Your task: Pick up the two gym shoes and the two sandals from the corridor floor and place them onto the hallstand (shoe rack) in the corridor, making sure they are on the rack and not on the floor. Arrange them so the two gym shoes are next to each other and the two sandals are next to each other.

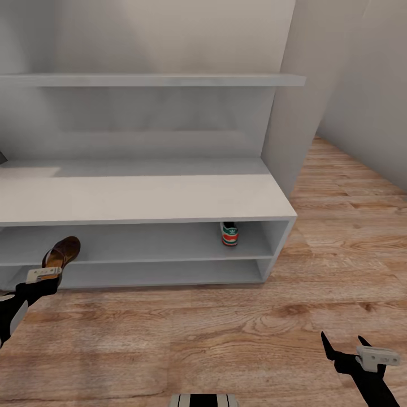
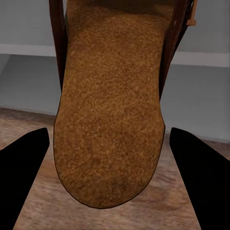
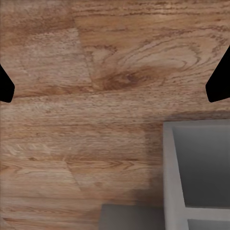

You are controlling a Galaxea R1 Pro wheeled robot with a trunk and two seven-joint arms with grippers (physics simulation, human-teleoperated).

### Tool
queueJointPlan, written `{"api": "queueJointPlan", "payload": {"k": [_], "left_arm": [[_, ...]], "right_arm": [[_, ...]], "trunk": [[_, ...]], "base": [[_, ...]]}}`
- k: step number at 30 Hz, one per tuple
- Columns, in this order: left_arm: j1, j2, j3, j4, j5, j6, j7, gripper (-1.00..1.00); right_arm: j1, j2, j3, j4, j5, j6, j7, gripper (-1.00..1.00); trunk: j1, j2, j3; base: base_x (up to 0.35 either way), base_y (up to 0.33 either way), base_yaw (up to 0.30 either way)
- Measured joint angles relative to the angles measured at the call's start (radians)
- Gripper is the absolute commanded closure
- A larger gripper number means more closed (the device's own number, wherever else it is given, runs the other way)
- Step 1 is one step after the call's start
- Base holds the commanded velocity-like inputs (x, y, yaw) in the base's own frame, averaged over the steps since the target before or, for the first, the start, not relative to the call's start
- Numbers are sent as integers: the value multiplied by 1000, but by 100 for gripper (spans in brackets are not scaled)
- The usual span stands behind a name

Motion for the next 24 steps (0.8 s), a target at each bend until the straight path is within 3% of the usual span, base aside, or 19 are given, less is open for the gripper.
{"api": "queueJointPlan", "payload": {"k": [24], "left_arm": [[0, -8, 1, -1, 19, -35, 0, 100]], "right_arm": [[1, 2, 2, -1, 4, -1, -3, -100]], "trunk": [[0, 0, 0]], "base": [[0, 0, 0]]}}
